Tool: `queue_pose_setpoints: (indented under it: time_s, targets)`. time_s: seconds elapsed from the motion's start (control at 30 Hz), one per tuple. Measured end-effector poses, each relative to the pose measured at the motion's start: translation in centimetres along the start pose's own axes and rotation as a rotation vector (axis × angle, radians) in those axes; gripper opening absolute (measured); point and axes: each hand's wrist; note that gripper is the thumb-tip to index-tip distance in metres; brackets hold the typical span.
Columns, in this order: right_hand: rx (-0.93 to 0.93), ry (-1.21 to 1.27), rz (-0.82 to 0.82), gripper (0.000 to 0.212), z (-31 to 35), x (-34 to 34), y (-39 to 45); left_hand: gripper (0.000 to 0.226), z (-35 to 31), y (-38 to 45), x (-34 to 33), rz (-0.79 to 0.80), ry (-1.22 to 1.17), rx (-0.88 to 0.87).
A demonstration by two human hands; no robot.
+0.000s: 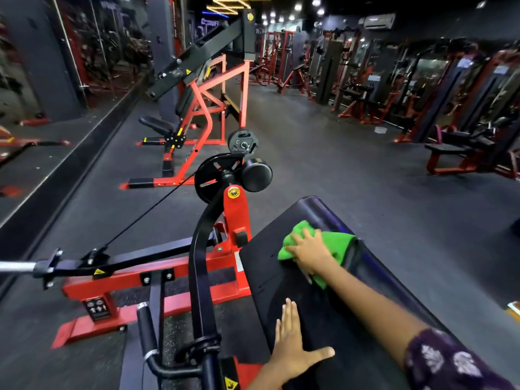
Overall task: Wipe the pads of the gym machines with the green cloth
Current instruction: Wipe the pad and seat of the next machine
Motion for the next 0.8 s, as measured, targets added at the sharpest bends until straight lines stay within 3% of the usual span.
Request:
queue_pose_setpoints:
  time_s: [0.1,0.2,0.3,0.4,0.53,0.63,0.8]
  targets:
    - [0.254,-0.038,0.065,0.048,4.4,-1.8,-0.1,0.158,0.0,0.0,-0.1,0.03,0.019,0.021]
    - [0.383,-0.021,0.137,0.048,2.0,-1.2,0.0,0.158,-0.2,-0.3,0.0,0.04,0.004,0.016]
    - [0.264,-0.049,0.11,0.047,-0.3,-0.2,1.3,0.154,-0.2,-0.4,0.1,0.048,-0.002,0.019]
    - [0.151,-0.011,0.049,0.049,2.1,-0.4,2.8,0.154,0.0,-0.1,0.0,0.031,-0.009,0.011]
    - [0.387,-0.001,0.127,0.053,7.2,-2.1,2.3,0.159,0.2,0.0,0.0,0.04,0.021,0.014]
    - [0.528,0.041,0.22,0.054,6.5,-1.7,2.1,0.16,0.1,0.0,-0.1,0.055,0.024,0.02]
    - [0.441,0.01,0.208,0.049,5.4,0.1,4.2,0.149,0.3,0.0,-0.4,0.033,-0.001,0.012]
Point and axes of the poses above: each hand's wrist, its own y-axis towards the middle knuckle, its own x-axis out of the back of the hand, z = x × y, and after that the axes turned 5 degrees about x, right-handed
